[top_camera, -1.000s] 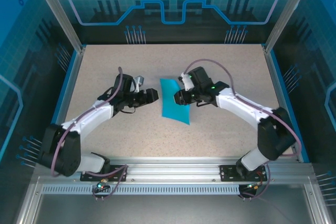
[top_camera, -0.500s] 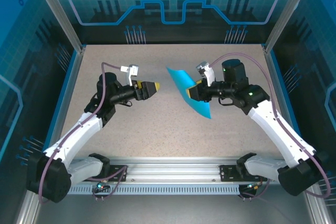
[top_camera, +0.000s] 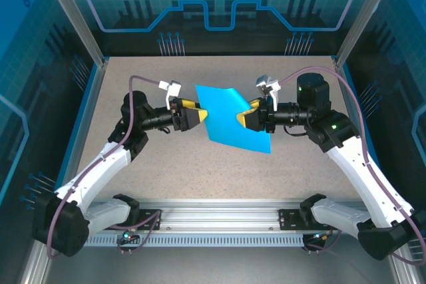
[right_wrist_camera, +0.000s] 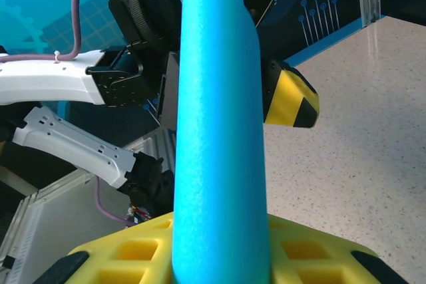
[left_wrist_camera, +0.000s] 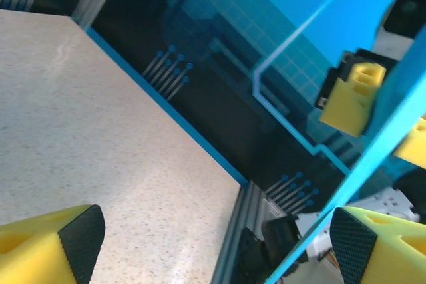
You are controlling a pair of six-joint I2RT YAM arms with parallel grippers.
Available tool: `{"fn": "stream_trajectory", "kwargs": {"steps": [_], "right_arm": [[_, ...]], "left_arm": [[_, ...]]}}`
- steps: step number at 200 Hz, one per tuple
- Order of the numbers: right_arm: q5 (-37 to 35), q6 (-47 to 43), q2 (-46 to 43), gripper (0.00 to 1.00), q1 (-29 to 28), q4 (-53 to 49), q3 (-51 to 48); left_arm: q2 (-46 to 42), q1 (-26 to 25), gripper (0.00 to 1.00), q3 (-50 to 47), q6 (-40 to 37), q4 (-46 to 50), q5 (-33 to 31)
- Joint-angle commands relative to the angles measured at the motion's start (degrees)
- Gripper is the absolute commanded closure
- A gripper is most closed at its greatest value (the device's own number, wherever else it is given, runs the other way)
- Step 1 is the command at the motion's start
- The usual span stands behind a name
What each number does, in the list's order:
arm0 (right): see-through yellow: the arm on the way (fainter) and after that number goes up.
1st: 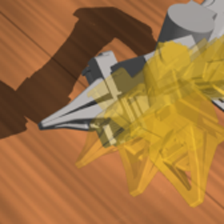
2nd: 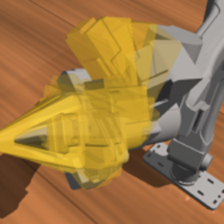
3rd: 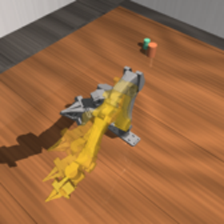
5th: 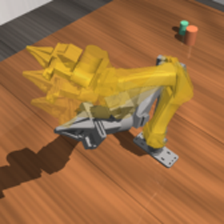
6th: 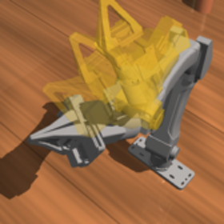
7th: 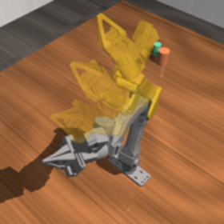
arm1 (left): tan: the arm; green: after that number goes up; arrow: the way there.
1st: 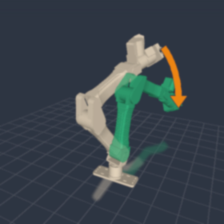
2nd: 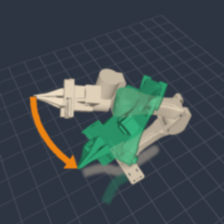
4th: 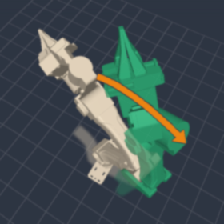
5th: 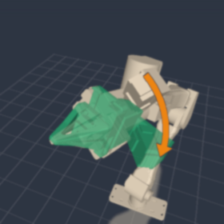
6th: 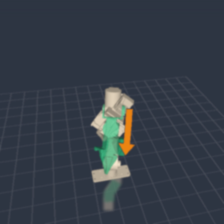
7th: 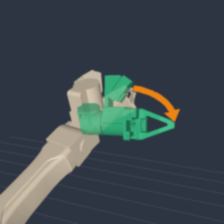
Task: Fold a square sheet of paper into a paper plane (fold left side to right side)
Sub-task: Place a square sheet of paper at the center of the table.
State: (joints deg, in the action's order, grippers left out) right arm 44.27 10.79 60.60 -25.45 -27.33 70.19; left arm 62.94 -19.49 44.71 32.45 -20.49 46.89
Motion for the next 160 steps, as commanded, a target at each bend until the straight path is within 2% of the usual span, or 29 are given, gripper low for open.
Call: {"fn": "stream_trajectory", "kwargs": {"steps": [1, 20, 35, 44, 73, 93, 133, 160], "right_arm": [[2.55, 2.40, -0.96, 0.70, -0.19, 2.01, 1.39], [2.23, 2.57, -1.10, 0.70, -0.21, 2.26, 1.28], [1.42, 2.58, -1.34, 0.70, -0.19, 2.28, 1.26], [0.70, 2.49, -1.51, 0.70, -0.21, 2.20, 1.10], [-1.54, 2.74, -2.49, 0.70, -0.03, 2.55, 0.21], [-2.68, 2.93, -2.95, 0.69, 0.23, 2.47, -0.47], [-4.89, 2.79, -3.34, 0.66, 1.02, 0.54, -0.85], [-9.65, 2.01, -3.95, 0.53, 1.24, -1.97, -1.10]], "left_arm": [[0.19, -2.27, 0.09, 3.77, -2.91, -1.38, 4.14], [0.43, -3.55, 0.14, 5.17, -3.82, -0.23, 4.44], [0.45, -4.05, 0.23, 5.89, -4.18, 0.36, 4.69], [0.49, -4.28, 0.32, 6.37, -4.56, 0.95, 4.70], [0.25, -4.50, 0.72, 7.13, -6.11, 4.07, 4.70], [0.08, -4.44, 0.87, 7.13, -6.44, 4.95, 4.37], [-0.02, -4.55, 0.96, 7.32, -7.53, 7.73, 3.35], [0.57, -4.55, 1.00, 7.16, -8.01, 11.83, 1.17]]}}
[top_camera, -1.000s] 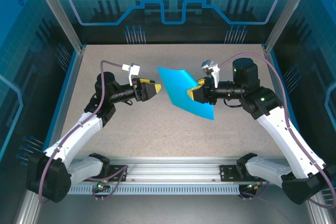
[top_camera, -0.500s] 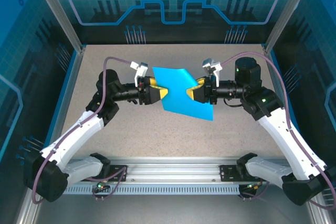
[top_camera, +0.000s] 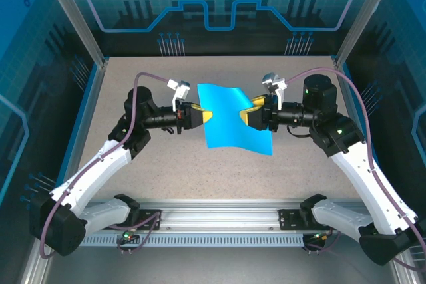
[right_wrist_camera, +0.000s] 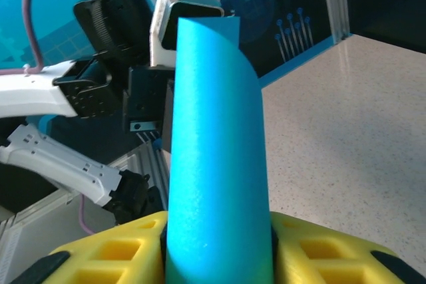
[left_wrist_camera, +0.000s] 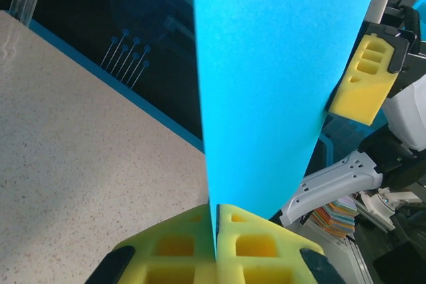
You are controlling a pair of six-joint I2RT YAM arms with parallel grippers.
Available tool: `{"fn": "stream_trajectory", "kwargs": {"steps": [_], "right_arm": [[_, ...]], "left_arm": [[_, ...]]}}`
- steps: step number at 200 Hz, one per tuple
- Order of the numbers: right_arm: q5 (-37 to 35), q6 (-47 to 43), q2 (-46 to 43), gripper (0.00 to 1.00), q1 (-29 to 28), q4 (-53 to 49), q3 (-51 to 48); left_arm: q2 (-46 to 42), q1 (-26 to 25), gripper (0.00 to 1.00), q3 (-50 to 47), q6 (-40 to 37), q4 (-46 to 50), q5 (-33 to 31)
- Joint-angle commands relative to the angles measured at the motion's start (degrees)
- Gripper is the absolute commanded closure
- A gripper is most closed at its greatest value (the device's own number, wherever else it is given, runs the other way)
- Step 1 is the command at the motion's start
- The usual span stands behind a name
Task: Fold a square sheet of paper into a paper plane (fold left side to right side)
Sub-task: Place a square sheet of paper at the center of the table.
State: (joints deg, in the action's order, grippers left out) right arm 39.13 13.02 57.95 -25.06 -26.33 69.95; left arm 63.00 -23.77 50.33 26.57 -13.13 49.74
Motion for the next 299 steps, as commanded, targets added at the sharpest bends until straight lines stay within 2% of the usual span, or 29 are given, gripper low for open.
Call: {"fn": "stream_trajectory", "kwargs": {"steps": [1, 43, 72, 106, 159, 192, 224, 250, 299], "right_arm": [[-4.86, -0.20, -1.33, 0.53, 0.78, -3.09, -0.91], [-16.56, 0.26, -1.40, 0.31, 1.20, -8.37, -3.21], [-20.76, 3.06, -1.34, 0.23, 1.76, -8.49, -7.84], [-22.82, 6.54, -0.62, 0.19, 1.84, -6.08, -14.36], [-24.27, 11.90, 1.83, 0.21, 1.77, -2.44, -22.77], [-23.06, 15.75, 4.36, 0.35, 0.99, 2.79, -26.84], [-23.56, 19.24, 8.87, 0.55, -1.13, 8.16, -29.32], [-24.76, 20.90, 14.35, 0.72, -3.16, 11.07, -28.81], [-26.64, 22.92, 25.14, 0.94, -4.55, 14.09, -25.73]], "left_arm": [[0.57, -0.25, 1.00, 1.54, -2.13, 4.71, -1.84], [3.36, -0.21, 1.00, 0.51, -2.01, 12.63, -7.00], [8.49, -0.15, 1.00, 0.21, -0.83, 16.85, -8.86], [16.65, -0.19, 1.00, 0.43, -0.05, 20.71, -9.94], [29.54, -0.16, 1.00, 4.16, -1.21, 28.62, -15.51], [32.39, -0.14, 1.00, 5.83, -3.47, 32.57, -18.58], [33.05, -0.21, 1.00, 7.51, -5.49, 36.69, -20.61], [33.50, -0.15, 1.00, 8.44, -6.56, 39.26, -21.88], [33.94, -0.21, 1.00, 9.69, -6.87, 40.79, -21.95]]}}
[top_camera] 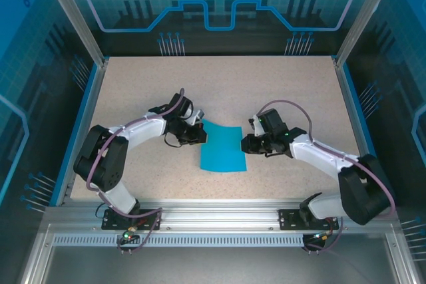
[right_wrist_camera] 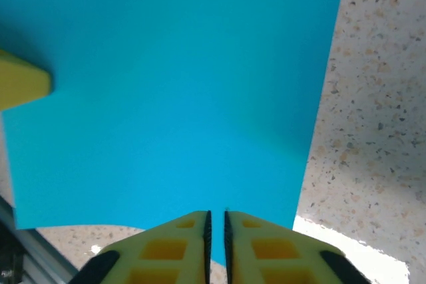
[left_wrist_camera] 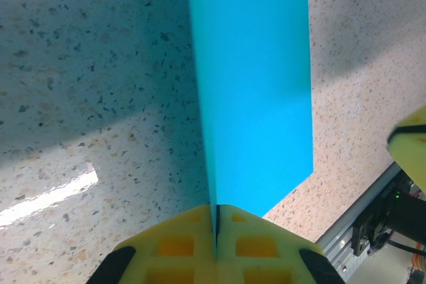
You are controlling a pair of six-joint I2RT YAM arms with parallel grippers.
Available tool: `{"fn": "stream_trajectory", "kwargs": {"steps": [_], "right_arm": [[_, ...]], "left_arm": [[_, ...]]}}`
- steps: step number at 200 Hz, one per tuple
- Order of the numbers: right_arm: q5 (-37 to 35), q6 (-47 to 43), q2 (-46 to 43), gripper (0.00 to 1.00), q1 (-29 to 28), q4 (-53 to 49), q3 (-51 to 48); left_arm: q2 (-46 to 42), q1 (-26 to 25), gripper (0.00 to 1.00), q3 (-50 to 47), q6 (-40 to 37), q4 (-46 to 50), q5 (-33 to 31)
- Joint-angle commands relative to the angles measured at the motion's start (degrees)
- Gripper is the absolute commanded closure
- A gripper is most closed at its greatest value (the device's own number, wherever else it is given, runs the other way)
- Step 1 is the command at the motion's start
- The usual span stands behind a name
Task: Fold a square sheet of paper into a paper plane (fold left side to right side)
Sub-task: Place a square sheet of paper at the center of the table, then first fold in half a square sheet of paper at the center of the table.
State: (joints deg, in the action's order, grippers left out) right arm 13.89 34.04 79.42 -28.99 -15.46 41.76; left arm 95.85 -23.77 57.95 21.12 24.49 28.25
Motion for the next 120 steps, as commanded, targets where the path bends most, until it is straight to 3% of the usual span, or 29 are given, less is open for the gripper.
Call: {"fn": "stream_trajectory", "kwargs": {"steps": [1, 25, 78, 120], "right_arm": [[-1.49, 1.90, 3.88, 0.94, -0.62, 3.28, 2.55], [-2.06, 1.93, 8.17, 1.00, -0.88, 3.42, 4.26], [-3.12, 1.99, 14.44, 1.00, -1.50, 2.48, 5.10], [-4.39, 1.88, 16.86, 1.00, -2.25, 0.66, 4.74]], "left_arm": [[1.09, -0.22, 1.00, 2.11, -1.43, 3.18, -0.43], [1.37, -0.14, 1.00, 2.64, -1.24, 3.47, -0.02], [1.79, -0.20, 0.94, 3.31, -0.03, 2.90, 2.68], [1.82, -0.26, 0.79, 3.12, 3.04, -0.22, 7.41]]}}
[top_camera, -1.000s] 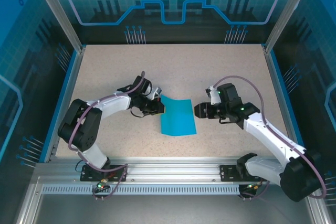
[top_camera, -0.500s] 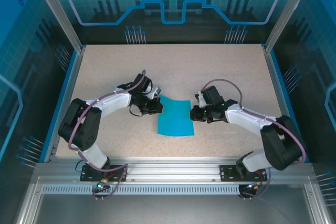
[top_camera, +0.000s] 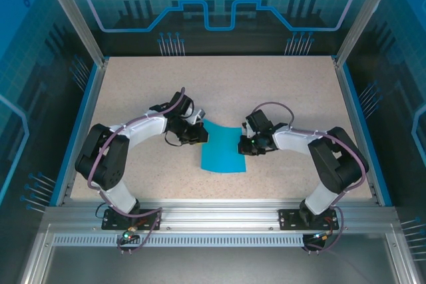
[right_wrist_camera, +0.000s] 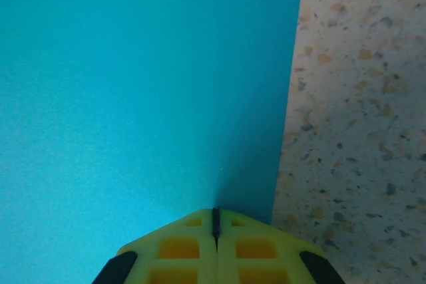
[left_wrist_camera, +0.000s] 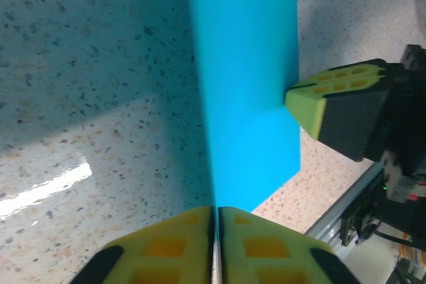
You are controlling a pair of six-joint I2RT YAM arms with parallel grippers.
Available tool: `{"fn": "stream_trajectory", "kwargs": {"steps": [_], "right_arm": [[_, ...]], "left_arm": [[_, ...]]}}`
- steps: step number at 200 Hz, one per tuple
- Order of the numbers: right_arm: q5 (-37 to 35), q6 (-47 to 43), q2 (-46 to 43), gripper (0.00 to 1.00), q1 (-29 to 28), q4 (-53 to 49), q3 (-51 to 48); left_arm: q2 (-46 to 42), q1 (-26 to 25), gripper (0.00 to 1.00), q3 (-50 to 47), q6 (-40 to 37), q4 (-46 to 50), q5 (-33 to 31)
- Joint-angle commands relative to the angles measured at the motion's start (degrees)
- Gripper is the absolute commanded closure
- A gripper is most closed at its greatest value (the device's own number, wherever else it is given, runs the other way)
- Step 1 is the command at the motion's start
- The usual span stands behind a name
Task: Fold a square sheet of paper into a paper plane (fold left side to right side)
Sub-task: First fold in half a square sheet of paper at the center of the table.
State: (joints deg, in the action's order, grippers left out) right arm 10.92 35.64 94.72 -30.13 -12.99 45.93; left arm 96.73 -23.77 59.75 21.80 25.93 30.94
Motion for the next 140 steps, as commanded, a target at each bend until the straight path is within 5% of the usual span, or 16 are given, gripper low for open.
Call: {"fn": "stream_trajectory", "kwargs": {"steps": [1, 56, 140], "right_arm": [[-1.47, 0.30, 1.54, 1.00, -1.14, -1.83, 0.52], [-2.63, 0.92, 2.01, 1.00, -2.19, -1.99, -0.90], [-1.87, 0.94, -1.49, 0.99, -2.28, 0.70, -2.60]], "left_arm": [[0.98, -0.24, 0.79, 1.33, 2.45, -1.71, 4.87], [2.12, -1.62, 0.53, 1.60, 5.89, -6.46, 9.20], [7.22, -3.20, 0.46, 4.27, 9.15, -10.47, 9.57]]}}
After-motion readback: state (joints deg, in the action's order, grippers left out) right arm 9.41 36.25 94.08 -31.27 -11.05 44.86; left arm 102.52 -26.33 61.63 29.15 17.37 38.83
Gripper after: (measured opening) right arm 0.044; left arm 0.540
